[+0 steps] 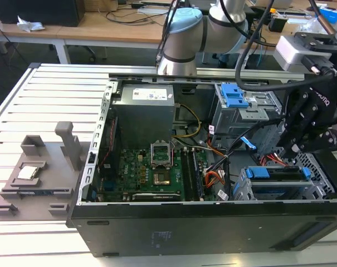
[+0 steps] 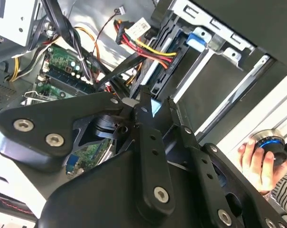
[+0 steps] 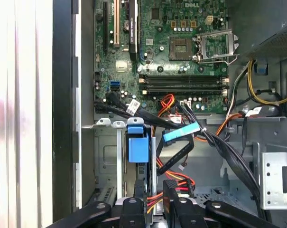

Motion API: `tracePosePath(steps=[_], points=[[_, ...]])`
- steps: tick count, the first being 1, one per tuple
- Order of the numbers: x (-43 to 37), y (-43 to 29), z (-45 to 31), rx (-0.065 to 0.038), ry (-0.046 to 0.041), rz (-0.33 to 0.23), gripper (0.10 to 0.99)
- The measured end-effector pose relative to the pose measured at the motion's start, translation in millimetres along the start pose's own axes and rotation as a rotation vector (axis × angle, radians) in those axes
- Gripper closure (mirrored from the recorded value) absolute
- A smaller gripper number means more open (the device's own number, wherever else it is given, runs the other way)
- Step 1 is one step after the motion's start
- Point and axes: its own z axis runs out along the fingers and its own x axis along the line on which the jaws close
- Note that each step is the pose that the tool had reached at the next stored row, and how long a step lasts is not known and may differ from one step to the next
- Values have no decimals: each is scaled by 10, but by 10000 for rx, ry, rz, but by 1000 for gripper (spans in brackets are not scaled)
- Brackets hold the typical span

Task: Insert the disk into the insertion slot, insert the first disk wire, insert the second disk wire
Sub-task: 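Insert the second disk wire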

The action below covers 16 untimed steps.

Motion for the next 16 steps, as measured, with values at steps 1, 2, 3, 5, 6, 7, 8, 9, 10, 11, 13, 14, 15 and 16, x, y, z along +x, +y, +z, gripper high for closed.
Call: tracePosePath(steps=[1, 2, 3, 5, 6, 7, 8, 9, 10, 11, 13, 14, 15, 16], points=[[0, 14, 1, 0, 0, 0, 784], [0, 45, 2, 0, 0, -1, 784], [0, 81, 4, 0, 0, 0, 784], [-6, 133, 6, 0, 0, 0, 784], [-10, 147, 6, 0, 0, 0, 784], [-20, 170, 8, 0, 0, 1, 784], [-30, 188, 8, 0, 0, 3, 784], [-51, 210, 12, 0, 1, 4, 784], [-63, 220, 14, 0, 2, 6, 784], [-82, 237, 15, 0, 2, 7, 784], [-104, 252, 16, 0, 2, 9, 784], [-114, 255, 17, 0, 1, 8, 784], [-129, 262, 19, 0, 2, 9, 784], [-134, 265, 21, 0, 1, 7, 784]])
